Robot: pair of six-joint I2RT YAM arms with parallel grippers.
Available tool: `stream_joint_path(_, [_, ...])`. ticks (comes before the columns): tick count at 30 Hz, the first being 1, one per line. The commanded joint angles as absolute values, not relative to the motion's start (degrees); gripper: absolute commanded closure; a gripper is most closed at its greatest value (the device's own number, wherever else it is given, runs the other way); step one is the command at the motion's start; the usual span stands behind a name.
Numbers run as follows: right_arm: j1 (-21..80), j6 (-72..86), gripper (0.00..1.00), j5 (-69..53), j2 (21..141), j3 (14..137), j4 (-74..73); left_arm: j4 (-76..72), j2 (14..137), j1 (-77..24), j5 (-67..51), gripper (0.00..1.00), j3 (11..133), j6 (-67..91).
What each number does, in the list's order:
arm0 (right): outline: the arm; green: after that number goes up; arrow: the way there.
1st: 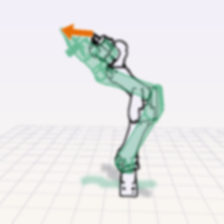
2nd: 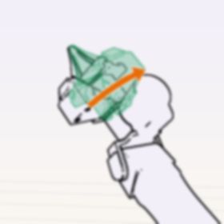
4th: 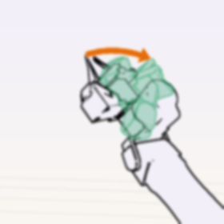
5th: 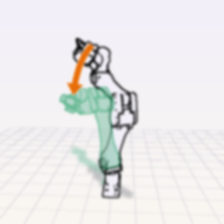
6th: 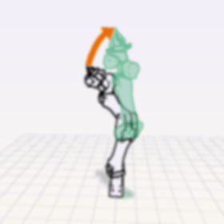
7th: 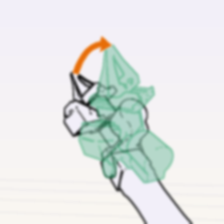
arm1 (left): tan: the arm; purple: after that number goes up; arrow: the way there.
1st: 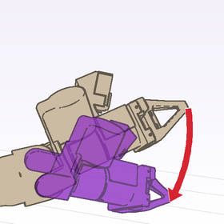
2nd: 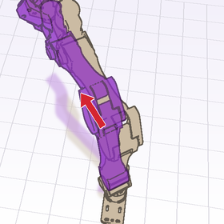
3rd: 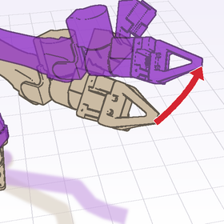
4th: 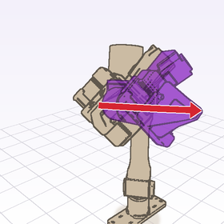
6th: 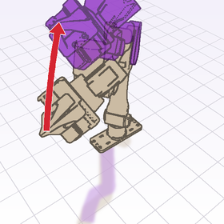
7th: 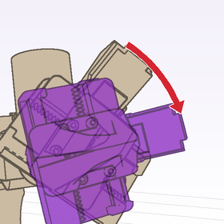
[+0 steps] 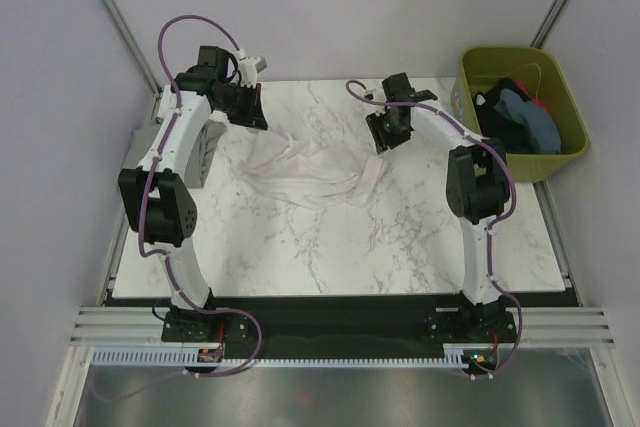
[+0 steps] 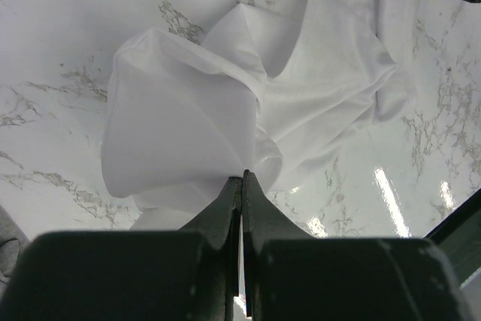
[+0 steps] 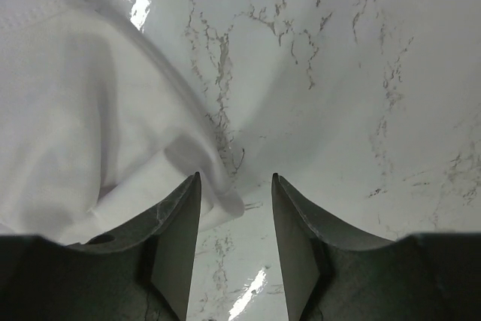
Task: Fold and stack the t-shirts
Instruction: Flatten the tshirt out
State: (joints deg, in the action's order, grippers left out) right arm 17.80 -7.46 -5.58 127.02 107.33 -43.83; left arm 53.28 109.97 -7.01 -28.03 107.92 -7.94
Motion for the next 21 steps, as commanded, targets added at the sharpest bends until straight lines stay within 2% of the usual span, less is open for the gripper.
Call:
stream_joint_path(1, [18.54, -6.24, 0.5, -8.96, 124.46, 107.23, -43.59, 52.3, 107.58, -7.29, -28.04, 0.98, 108.19, -7.29])
stream_joint_path(8, [18.37, -6.5, 0.5, -15.64, 123.22, 104.85, -43.94, 52.38, 108.37, -7.73, -27.42, 0.98, 109.07, -7.38])
stream_joint_path(17, [18.28, -6.85, 0.52, -15.03, 122.17, 103.89, -44.21, 52.38, 107.93, -8.17, -27.07, 0.98, 108.37, -7.56])
stream_joint_path(20, [18.37, -6.94, 0.59, -14.68, 121.12, 103.19, -44.3, 52.21, 108.1, -8.26, -27.16, 0.98, 108.63, -7.56])
stream_joint_path(21, [18.28, -7.03, 0.66, -14.5, 120.94, 103.01, -44.21, 52.21, 108.11, -8.26, -27.16, 0.98, 108.72, -7.56])
